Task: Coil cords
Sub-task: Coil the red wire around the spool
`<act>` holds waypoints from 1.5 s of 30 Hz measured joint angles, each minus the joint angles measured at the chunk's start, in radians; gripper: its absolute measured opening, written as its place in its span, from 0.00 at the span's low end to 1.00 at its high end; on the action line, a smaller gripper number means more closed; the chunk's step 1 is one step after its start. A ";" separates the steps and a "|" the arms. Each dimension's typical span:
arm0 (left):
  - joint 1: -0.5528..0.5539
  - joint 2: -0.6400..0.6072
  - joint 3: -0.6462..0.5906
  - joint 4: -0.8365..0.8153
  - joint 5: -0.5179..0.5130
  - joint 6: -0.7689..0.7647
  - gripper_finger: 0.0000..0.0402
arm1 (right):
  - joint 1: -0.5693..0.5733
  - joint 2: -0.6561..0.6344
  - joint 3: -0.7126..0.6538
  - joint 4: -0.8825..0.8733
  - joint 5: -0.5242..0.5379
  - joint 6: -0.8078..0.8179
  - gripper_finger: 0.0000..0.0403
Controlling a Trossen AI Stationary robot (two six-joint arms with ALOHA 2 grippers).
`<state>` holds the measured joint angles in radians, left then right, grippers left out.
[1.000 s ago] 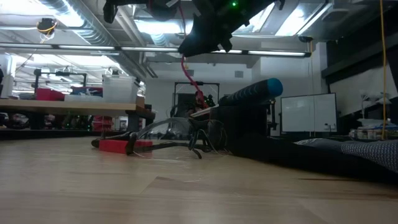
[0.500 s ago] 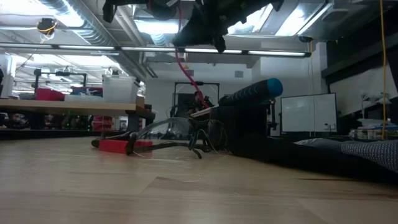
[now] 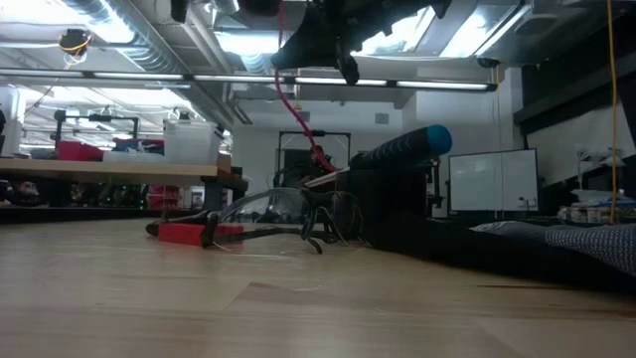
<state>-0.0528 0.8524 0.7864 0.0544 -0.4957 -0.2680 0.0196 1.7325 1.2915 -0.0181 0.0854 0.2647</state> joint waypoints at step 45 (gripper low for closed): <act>-0.053 0.111 0.000 0.079 -0.109 0.061 0.00 | 0.000 0.001 0.000 -0.002 0.087 0.013 0.01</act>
<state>-0.1062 0.9634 0.7864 0.1333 -0.6044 -0.2073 0.0193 1.7336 1.2911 -0.0200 0.1728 0.2778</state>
